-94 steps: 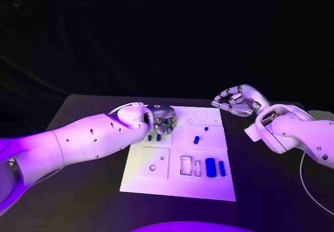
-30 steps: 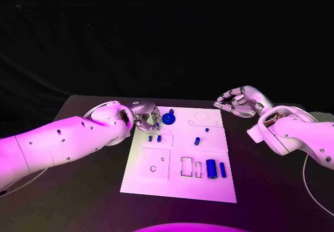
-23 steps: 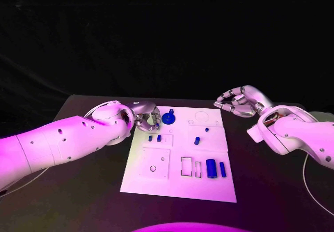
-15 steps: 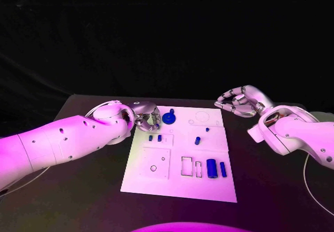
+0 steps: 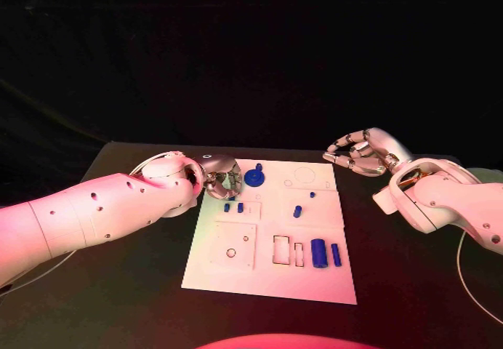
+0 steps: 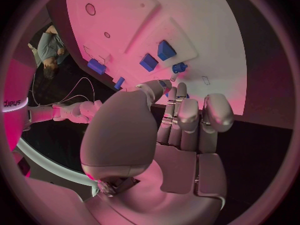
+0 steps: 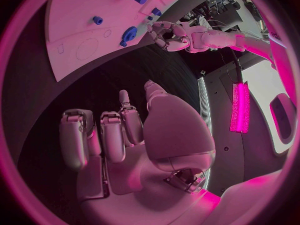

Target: Assemble the parts on the task board

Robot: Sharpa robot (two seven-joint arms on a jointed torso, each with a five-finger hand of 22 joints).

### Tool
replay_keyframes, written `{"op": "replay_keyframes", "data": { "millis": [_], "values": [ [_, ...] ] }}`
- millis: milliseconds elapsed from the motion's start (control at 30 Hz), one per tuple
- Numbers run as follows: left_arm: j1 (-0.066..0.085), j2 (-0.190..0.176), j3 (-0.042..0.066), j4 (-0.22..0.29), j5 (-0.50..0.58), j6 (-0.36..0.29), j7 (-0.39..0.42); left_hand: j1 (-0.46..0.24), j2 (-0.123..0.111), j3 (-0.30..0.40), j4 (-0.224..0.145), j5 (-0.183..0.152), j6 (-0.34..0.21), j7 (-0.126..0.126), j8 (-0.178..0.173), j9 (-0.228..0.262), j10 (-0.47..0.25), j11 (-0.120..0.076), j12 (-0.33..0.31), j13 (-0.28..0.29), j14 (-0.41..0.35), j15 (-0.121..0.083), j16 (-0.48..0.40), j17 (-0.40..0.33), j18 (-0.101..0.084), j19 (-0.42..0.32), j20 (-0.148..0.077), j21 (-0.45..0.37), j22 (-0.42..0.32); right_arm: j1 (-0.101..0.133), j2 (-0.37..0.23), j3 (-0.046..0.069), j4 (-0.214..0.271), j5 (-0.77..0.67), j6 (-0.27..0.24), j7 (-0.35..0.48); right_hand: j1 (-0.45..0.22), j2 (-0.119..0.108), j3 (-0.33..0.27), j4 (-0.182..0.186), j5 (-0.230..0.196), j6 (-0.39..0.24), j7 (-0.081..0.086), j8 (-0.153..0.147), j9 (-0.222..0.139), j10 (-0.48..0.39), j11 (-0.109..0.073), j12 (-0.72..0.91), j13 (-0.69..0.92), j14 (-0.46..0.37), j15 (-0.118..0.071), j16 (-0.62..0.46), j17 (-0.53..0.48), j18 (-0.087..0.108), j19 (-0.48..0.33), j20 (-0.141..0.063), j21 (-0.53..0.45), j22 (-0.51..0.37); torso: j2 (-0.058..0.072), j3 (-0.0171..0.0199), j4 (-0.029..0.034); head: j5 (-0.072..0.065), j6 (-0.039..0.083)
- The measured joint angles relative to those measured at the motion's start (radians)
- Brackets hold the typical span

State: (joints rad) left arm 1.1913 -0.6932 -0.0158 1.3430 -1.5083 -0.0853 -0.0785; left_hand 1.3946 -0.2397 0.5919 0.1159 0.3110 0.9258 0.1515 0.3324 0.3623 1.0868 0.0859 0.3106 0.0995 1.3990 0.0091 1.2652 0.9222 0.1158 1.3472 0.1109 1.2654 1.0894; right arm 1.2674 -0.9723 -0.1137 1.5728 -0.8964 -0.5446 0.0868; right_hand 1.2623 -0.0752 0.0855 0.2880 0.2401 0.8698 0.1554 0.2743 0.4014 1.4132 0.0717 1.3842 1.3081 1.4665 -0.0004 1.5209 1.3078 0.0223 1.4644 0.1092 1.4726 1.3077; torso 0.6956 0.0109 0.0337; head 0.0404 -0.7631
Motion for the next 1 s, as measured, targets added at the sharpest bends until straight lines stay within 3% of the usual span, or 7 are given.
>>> {"op": "replay_keyframes", "data": {
  "millis": [367, 567, 733, 1000],
  "values": [
    [0.0, 0.001, 0.0, -0.005, 0.005, 0.0, -0.001, 0.0, 0.0, 0.0, 0.0, 0.0, 0.0, 0.0, -0.011, -0.004, 0.0, 0.0, -0.013, -0.004, 0.0, 0.0, 0.0, -0.003, 0.0, 0.0, 0.0, 0.0, -0.007, 0.0, 0.0, 0.0, 0.0, 0.0, 0.0, 0.0, 0.0, 0.0, 0.0, 0.0, 0.0, 0.0, 0.0, 0.0, 0.0, 0.0, 0.0, 0.0, 0.0, 0.0, 0.0, 0.0, 0.0, 0.0, 0.0, 0.0, 0.0, 0.0, 0.0, -0.0002, 0.0003, -0.003, 0.001],
    [0.0, -0.008, 0.0, -0.006, 0.02, -0.023, 0.001, -0.016, -0.016, -0.007, 0.007, 0.0, -0.037, 0.015, -0.054, -0.019, -0.013, 0.013, -0.055, -0.013, -0.006, 0.006, 0.0, -0.025, 0.0, -0.006, 0.006, -0.008, -0.025, 0.0, -0.001, 0.0, 0.0, 0.0, -0.001, 0.0, 0.0, 0.0, 0.0, 0.0, 0.0, 0.0, 0.0, 0.0, 0.0, 0.0, 0.0, 0.0, 0.0, 0.0, 0.0, -0.003, 0.0, 0.0, 0.0, 0.0, -0.003, 0.0, 0.0, -0.0004, 0.0003, -0.002, 0.003],
    [0.0, -0.02, 0.001, 0.0, 0.045, -0.048, 0.006, -0.047, -0.027, -0.033, 0.027, 0.0, -0.046, 0.018, -0.066, -0.023, -0.027, 0.027, -0.078, -0.015, -0.029, 0.019, -0.032, -0.083, 0.0, -0.042, 0.009, -0.052, -0.084, 0.0, -0.001, 0.0, -0.001, 0.0, -0.001, 0.0, 0.0, 0.0, 0.0, 0.0, 0.0, 0.0, 0.0, 0.0, 0.0, 0.0, 0.0, 0.0, 0.0, 0.0, 0.0, -0.004, 0.0, 0.0, 0.0, 0.0, -0.005, 0.0, 0.0, -0.0006, 0.0003, -0.001, 0.006],
    [0.001, -0.045, 0.006, 0.006, 0.096, -0.045, 0.008, -0.059, -0.038, -0.08, 0.04, -0.004, -0.041, 0.024, -0.07, -0.024, -0.04, 0.028, -0.082, -0.015, -0.055, 0.022, -0.05, -0.133, 0.0, -0.069, 0.011, -0.094, -0.138, 0.0, -0.001, 0.0, -0.002, -0.001, -0.001, 0.0, 0.0, 0.0, 0.0, 0.0, 0.0, 0.0, 0.0, 0.0, 0.0, 0.0, 0.0, 0.0, 0.0, 0.0, 0.0, -0.004, 0.0, 0.0, 0.0, 0.0, -0.005, 0.0, 0.0, 0.0, 0.0003, -0.001, 0.006]
  ]
}}
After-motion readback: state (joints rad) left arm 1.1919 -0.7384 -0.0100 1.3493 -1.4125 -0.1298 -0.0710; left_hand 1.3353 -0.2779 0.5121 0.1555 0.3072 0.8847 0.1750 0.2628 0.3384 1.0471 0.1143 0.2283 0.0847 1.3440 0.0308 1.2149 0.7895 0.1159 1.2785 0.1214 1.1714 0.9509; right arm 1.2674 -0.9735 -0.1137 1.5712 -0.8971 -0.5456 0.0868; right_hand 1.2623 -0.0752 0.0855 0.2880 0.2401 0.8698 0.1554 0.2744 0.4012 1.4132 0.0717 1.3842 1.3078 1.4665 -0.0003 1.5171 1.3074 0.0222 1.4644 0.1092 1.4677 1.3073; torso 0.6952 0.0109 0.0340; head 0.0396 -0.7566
